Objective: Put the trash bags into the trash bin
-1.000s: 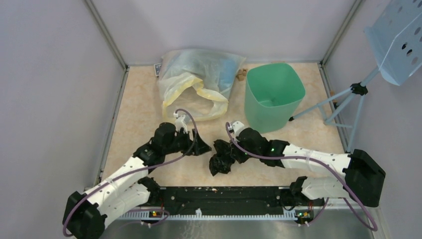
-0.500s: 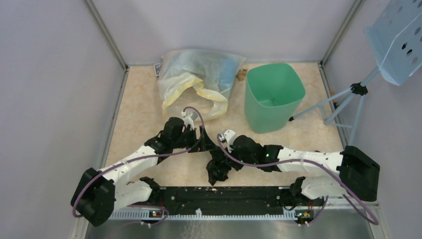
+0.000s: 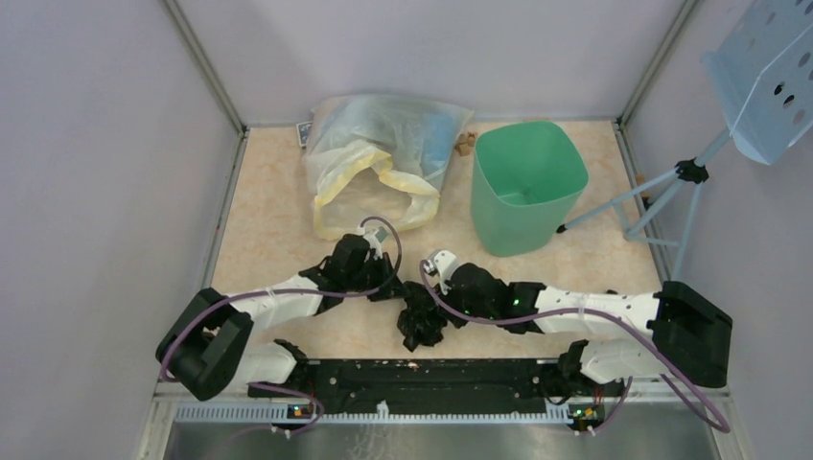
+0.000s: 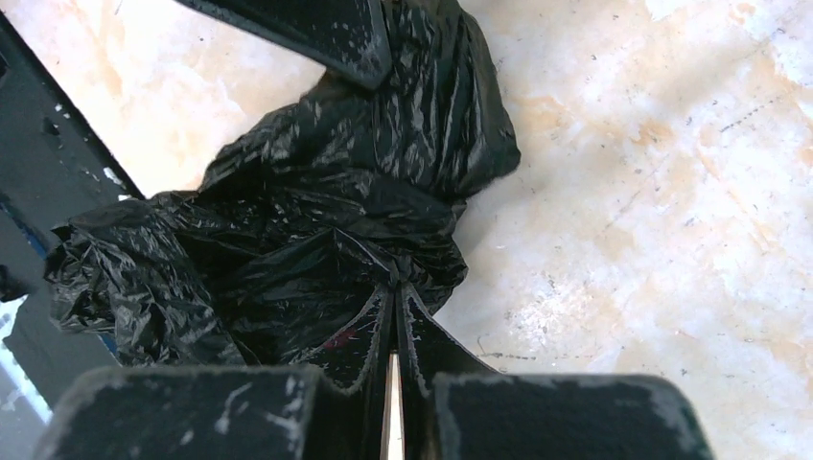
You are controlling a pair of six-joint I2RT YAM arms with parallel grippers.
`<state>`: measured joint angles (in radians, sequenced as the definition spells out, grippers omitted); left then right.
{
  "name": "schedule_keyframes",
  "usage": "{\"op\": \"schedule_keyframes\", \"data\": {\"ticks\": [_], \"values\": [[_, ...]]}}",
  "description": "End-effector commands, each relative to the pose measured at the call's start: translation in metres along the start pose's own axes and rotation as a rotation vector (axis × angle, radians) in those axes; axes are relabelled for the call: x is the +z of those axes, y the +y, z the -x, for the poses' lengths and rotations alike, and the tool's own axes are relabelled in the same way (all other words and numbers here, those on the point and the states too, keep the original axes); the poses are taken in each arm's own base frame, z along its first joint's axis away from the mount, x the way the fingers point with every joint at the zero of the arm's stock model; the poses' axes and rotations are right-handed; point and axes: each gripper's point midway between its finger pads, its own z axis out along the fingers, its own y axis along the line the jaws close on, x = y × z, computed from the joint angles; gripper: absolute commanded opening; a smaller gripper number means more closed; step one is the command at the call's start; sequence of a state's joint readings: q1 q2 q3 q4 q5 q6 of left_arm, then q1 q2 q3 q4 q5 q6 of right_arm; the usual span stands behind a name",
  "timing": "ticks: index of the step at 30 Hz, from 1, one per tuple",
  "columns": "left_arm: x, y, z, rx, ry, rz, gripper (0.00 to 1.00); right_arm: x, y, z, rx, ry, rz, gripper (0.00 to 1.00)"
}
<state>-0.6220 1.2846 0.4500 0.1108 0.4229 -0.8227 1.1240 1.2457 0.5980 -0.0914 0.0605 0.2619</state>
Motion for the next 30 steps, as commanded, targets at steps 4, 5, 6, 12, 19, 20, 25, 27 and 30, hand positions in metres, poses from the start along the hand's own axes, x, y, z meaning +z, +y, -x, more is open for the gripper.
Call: {"op": "schedule_keyframes", "data": {"ticks": [4, 5, 6, 12, 19, 20, 25, 27, 30], "values": [[-0.024, 0.009, 0.069, 0.09, -0.232, 0.179, 0.0, -0.02, -0.037, 0.014, 0.076, -0.088, -0.236, 0.07], [-0.033, 0.011, 0.078, 0.092, -0.263, 0.194, 0.0, -0.027, -0.05, 0.013, 0.102, -0.095, -0.314, 0.07], [-0.041, 0.014, 0.082, 0.087, -0.283, 0.204, 0.0, -0.037, -0.068, 0.015, 0.13, -0.116, -0.422, 0.08], [-0.063, 0.037, 0.072, 0.013, -0.352, 0.209, 0.0, -0.07, -0.121, 0.007, 0.369, -0.122, -0.659, 0.2], [-0.061, 0.035, 0.048, -0.04, -0.339, 0.11, 0.0, -0.053, -0.036, 0.054, 0.255, -0.246, -0.097, 0.66], [-0.061, 0.034, 0.047, -0.04, -0.335, 0.104, 0.0, -0.053, -0.026, 0.059, 0.251, -0.258, -0.04, 0.7], [-0.066, 0.03, 0.049, -0.036, -0.338, 0.103, 0.0, -0.038, 0.002, 0.069, 0.22, -0.217, 0.061, 0.76], [-0.067, 0.028, 0.049, -0.033, -0.338, 0.103, 0.0, -0.03, 0.016, 0.069, 0.215, -0.178, 0.108, 0.77], [-0.068, 0.031, 0.05, -0.045, -0.343, 0.119, 0.0, -0.019, 0.04, 0.063, 0.194, -0.139, 0.163, 0.77]]}}
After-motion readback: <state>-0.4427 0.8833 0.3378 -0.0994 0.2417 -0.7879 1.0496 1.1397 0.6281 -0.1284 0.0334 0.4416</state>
